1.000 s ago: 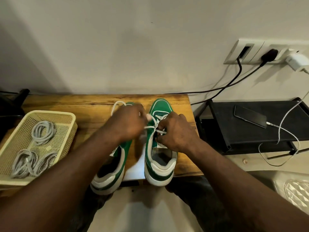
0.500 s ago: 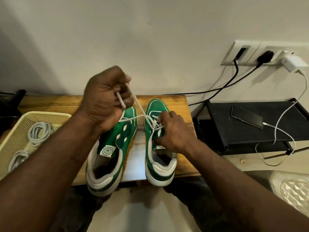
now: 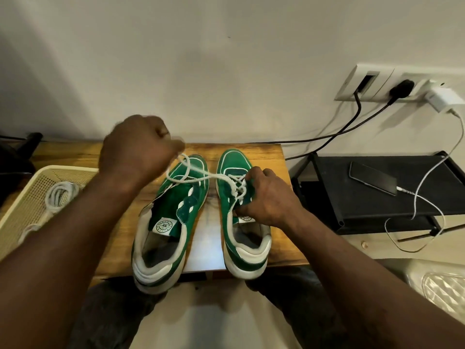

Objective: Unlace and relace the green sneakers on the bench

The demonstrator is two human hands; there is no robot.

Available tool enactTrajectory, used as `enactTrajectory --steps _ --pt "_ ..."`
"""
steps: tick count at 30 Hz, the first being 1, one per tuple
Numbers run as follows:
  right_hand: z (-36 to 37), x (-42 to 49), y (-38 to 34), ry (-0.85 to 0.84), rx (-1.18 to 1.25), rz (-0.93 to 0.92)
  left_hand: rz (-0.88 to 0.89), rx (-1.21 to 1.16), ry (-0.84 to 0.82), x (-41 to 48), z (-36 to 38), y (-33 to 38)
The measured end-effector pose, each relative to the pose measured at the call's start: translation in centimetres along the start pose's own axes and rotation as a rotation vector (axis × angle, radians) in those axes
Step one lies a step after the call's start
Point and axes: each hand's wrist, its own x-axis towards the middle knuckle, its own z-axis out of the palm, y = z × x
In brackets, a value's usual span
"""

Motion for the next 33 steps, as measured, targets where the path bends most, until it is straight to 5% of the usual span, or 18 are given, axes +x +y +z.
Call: enactTrajectory --steps 2,7,11,16,20,24,29,33 --pt "0.0 0.0 0.0 0.003 0.003 -0.003 0.073 0.309 -0.078 -1.2 1.3 0.2" --pt "-0.1 0.2 0.0 0.022 -0.02 -0.016 0.392 0.353 -0.33 -3.4 5.1 2.8" --pt "-0.2 0.2 -0.2 0.067 -0.017 -0.009 0.4 0.426 -0.379 -4.7 7.2 3.0" --pt "-0.3 0.4 0.0 0.13 -0.021 0.024 0.225 0.28 -0.397 -4.1 6.6 3.3" --pt "-0.3 0.4 0.3 0.11 -0.096 0.057 -0.145 -0.299 -0.488 -3.4 5.3 3.8" --pt "0.0 0.4 -0.2 0.096 -0.074 0.056 -0.266 -0.581 -0.488 -3.6 4.4 4.4" --pt "-0.2 0.3 -0.1 0.087 -0.025 0.038 -0.054 -0.075 -0.452 -3.0 4.1 3.2" --pt "-0.9 0.1 -0.1 0.088 -0.066 0.024 -0.123 -0.055 -0.581 -3.0 5.7 1.8"
